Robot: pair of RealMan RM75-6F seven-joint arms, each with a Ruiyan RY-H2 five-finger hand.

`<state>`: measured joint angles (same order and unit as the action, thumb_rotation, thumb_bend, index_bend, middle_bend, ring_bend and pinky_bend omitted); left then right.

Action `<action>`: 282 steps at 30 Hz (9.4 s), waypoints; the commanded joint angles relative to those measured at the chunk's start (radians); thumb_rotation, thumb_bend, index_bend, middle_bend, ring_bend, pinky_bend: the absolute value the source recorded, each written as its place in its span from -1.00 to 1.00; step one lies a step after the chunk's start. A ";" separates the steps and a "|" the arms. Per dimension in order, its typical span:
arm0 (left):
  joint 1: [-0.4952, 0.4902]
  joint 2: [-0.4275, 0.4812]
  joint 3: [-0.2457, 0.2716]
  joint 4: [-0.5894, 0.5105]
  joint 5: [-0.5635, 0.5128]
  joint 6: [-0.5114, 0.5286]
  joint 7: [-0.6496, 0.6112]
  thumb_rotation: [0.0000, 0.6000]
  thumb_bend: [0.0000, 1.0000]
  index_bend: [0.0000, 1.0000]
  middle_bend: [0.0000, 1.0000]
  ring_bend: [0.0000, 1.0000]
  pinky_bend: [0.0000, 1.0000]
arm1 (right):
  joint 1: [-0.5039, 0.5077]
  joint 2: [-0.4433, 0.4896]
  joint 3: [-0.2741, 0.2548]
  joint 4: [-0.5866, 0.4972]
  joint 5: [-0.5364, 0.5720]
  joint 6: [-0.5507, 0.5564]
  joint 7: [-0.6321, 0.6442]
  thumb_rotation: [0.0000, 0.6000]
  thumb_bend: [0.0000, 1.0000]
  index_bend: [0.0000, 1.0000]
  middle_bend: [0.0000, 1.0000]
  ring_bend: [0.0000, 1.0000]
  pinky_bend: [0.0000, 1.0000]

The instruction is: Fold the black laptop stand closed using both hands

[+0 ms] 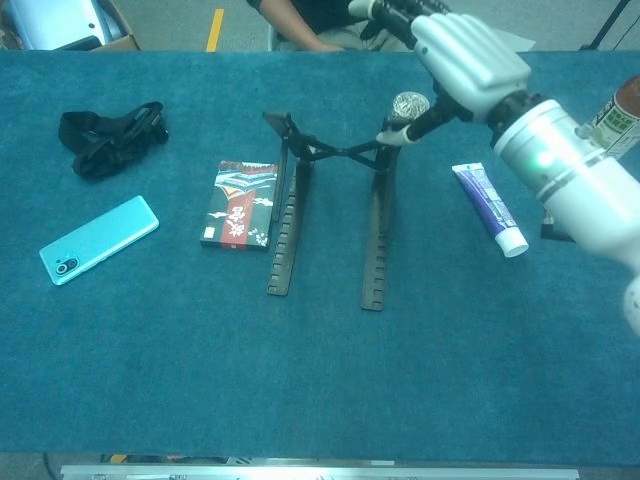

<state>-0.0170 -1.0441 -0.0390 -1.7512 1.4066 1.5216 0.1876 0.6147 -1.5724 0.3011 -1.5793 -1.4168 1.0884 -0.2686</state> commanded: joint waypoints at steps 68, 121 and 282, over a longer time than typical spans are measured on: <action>0.002 0.001 -0.005 -0.021 0.012 0.009 0.029 1.00 -0.49 -0.93 -0.98 -1.00 -0.98 | 0.104 0.220 -0.049 -0.282 0.113 -0.102 0.300 1.00 -0.81 -0.80 -0.55 -0.90 -0.94; 0.039 0.008 -0.005 0.024 -0.011 0.028 -0.035 1.00 -0.49 -0.93 -0.99 -1.00 -0.98 | 0.348 -0.251 0.020 0.307 0.416 -0.406 0.452 1.00 -0.74 -0.79 -0.48 -0.90 -0.94; -0.003 -0.013 -0.003 -0.006 -0.001 -0.017 0.036 1.00 -0.49 -0.93 -1.00 -1.00 -0.98 | -0.056 0.418 -0.224 -0.272 -0.150 -0.040 0.854 1.00 -0.75 -0.80 -0.52 -0.91 -0.67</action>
<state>-0.0197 -1.0576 -0.0415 -1.7570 1.4050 1.5048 0.2233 0.5685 -1.1669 0.0898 -1.8387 -1.5539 1.0387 0.5736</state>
